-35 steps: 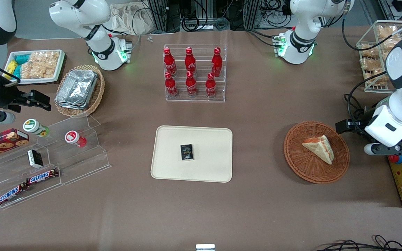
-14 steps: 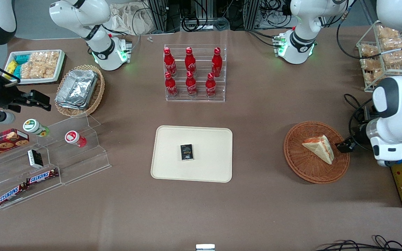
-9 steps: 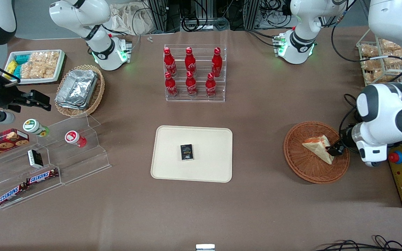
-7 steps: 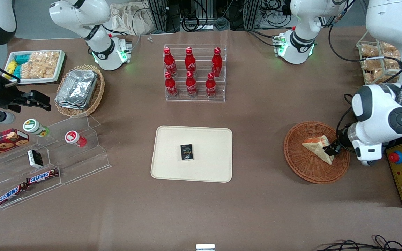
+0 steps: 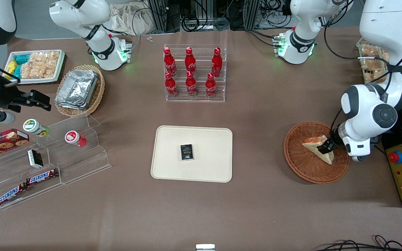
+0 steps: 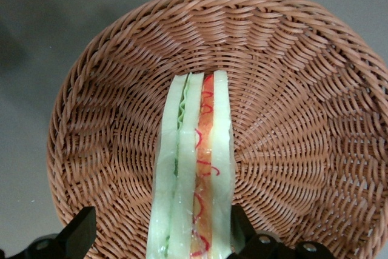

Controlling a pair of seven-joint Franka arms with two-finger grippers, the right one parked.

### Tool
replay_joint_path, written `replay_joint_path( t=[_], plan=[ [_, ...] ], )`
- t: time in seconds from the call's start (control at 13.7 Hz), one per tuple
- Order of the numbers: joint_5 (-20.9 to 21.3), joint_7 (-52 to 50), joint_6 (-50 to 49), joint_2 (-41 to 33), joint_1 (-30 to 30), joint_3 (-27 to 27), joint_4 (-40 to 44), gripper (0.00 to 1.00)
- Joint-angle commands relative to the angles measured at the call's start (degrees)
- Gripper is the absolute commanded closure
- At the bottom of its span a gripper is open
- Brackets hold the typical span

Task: Place sandwich from basket to tray
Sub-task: 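Close the left gripper on the sandwich's crust edge, then lift the sandwich and carry it with the left gripper to the cream tray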

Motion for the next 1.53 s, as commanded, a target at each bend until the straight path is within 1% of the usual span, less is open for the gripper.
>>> replay_joint_path(
  t=[0.0,0.07,0.29,0.36,0.51,0.58,0.66,0.88,1.02,1.17,1.31,1.46],
  plan=[
    [-0.4,-1.3,1.8,0.6,-0.5,0.0,-1.0,0.02],
    [-0.4,-1.3,1.8,0.8,-0.6,0.0,-0.9,0.13],
    [-0.3,-1.3,1.8,1.3,-0.6,-0.1,-0.4,0.87],
    [-0.2,-1.0,1.6,1.1,-1.1,0.0,0.1,1.00],
    [-0.1,-0.1,0.5,0.3,-1.1,-0.1,1.5,1.00],
    [0.2,-0.1,-1.6,-0.2,-1.1,0.0,2.6,1.00],
    [0.4,1.9,-5.7,-1.0,-1.1,0.0,4.7,1.00],
    [0.2,8.1,-21.6,-1.8,-1.2,-0.3,16.8,1.00],
    [0.2,9.7,-32.1,-0.8,-1.5,-3.4,26.2,1.00],
    [0.5,9.6,-39.3,1.7,-2.3,-7.7,36.1,1.00],
    [0.5,9.6,-44.6,5.6,-6.0,-11.4,43.3,1.00],
    [0.6,9.0,-44.8,9.7,-12.7,-11.9,47.5,1.00]
  ],
)
